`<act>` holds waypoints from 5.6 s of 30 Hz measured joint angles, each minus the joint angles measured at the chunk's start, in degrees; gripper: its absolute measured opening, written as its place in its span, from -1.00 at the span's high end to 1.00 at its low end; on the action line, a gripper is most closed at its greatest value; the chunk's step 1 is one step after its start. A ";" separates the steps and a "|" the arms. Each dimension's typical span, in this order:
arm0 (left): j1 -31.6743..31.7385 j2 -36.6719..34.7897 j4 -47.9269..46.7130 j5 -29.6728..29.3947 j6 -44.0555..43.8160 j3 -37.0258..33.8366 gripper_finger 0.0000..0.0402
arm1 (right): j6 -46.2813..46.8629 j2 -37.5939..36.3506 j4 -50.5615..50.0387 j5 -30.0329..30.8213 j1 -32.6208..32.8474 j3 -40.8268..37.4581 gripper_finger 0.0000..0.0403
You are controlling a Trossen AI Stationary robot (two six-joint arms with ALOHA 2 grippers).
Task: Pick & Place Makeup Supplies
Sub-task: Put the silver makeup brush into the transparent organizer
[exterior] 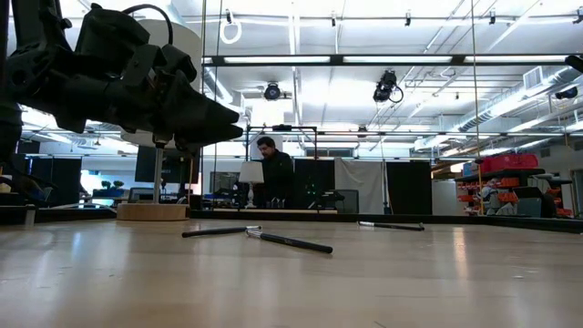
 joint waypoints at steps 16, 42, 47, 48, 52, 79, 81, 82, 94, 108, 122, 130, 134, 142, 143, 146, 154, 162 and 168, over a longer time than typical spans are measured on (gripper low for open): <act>0.00 0.00 0.00 0.00 0.02 0.00 0.06 | -8.91 0.00 12.44 -2.57 -4.03 -8.20 0.94; -0.01 0.02 0.00 0.00 0.04 -0.02 0.06 | -8.83 -1.75 9.09 -1.77 -5.94 -8.20 0.33; -0.01 0.02 0.00 0.00 0.02 0.00 0.06 | -14.98 -4.15 11.99 2.79 -9.61 -8.20 0.39; 0.01 0.02 0.01 -0.01 0.01 -0.01 0.06 | -17.85 -4.42 13.52 3.69 -10.71 -8.20 0.40; -0.01 0.02 0.02 -0.02 0.00 -0.02 0.06 | -36.17 -4.39 23.64 7.43 -16.36 -8.20 0.43; -0.34 0.02 -24.40 -3.58 -21.52 1.50 0.06 | -101.18 22.26 75.16 -7.90 -55.31 -8.18 -0.18; -1.16 0.02 -30.76 -3.44 -23.02 3.63 0.07 | -103.83 22.56 75.54 -7.85 -56.58 -8.18 -0.24; -1.69 0.02 -34.71 -3.75 -23.88 5.02 0.08 | -104.77 22.56 75.86 -7.95 -57.06 -8.18 -0.26; -14.35 0.02 -54.81 -31.91 -26.64 15.25 0.22 | -104.98 22.23 85.94 -8.72 -57.07 -19.93 -0.30; -21.45 5.57 -44.69 -48.05 -34.09 12.29 0.22 | -96.81 18.77 94.94 -11.50 -49.01 -26.30 -0.30; -18.63 21.11 -26.16 -44.42 -29.09 13.33 0.22 | -99.17 18.25 110.88 -11.39 -46.98 -26.28 -0.30; -15.62 27.02 -24.89 -40.24 -25.00 18.35 0.08 | -99.34 18.25 110.03 -11.56 -46.76 -26.28 -0.30; -14.41 28.48 -24.54 -40.76 -26.16 18.75 -0.02 | -99.32 18.25 109.39 -11.55 -46.22 -26.28 -0.30; -12.15 28.96 -25.03 -37.37 -24.63 18.70 0.06 | -99.87 18.25 109.19 -11.58 -45.56 -26.28 -0.30; -11.86 28.98 -24.94 -37.30 -24.37 18.61 0.07 | -99.87 18.25 109.19 -11.58 -45.56 -26.28 -0.30; -10.60 29.05 -24.59 -35.86 -22.66 18.41 0.08 | -99.87 18.25 109.19 -11.58 -45.57 -26.28 -0.30; -7.16 28.93 -24.39 -30.45 -18.82 18.40 0.20 | -99.88 18.25 109.19 -11.58 -45.51 -26.28 -0.30; -7.59 28.85 -24.18 -29.96 -21.24 16.90 0.46 | -99.89 18.25 109.19 -11.58 -45.38 -26.28 -0.30; -7.94 28.84 -22.12 -27.99 -20.99 16.29 0.35 | -99.87 18.25 109.17 -11.58 -45.38 -26.28 -0.30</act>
